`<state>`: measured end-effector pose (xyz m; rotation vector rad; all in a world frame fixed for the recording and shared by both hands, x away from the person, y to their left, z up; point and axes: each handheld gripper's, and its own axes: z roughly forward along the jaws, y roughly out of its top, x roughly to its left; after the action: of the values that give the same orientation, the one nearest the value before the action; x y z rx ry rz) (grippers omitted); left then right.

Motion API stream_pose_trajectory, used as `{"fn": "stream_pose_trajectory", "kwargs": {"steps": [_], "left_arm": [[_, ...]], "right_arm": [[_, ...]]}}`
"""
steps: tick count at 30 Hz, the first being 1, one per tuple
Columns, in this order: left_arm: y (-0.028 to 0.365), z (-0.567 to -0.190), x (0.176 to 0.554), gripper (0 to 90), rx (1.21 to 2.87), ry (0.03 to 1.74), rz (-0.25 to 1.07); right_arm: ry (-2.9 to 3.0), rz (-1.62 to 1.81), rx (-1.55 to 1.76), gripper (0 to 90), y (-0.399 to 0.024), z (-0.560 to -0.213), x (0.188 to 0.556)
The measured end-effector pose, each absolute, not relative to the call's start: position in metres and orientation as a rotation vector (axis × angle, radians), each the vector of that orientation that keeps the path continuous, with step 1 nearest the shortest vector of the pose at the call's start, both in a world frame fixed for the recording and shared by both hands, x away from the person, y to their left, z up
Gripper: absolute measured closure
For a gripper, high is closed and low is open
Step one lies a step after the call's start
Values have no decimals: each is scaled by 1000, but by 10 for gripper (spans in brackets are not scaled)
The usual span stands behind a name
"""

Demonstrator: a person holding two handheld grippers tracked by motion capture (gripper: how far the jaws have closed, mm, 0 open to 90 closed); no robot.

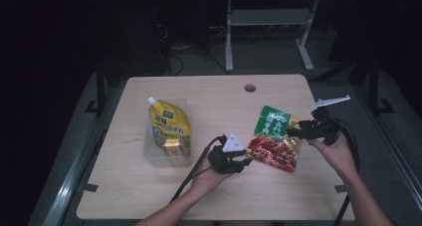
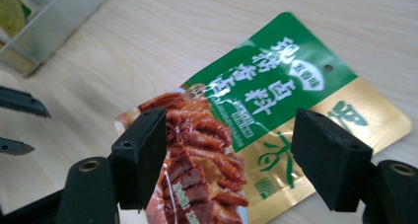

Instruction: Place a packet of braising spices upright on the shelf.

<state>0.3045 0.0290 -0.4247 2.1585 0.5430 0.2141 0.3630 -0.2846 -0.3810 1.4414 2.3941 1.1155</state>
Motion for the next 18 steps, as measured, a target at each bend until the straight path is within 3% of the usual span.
{"fn": "stream_pose_trajectory", "kwargs": {"steps": [18], "left_arm": [[-2,-439,334,897,2218,519,199]], "right_arm": [[2341,1046,1578,294,-302,-394,391]]}}
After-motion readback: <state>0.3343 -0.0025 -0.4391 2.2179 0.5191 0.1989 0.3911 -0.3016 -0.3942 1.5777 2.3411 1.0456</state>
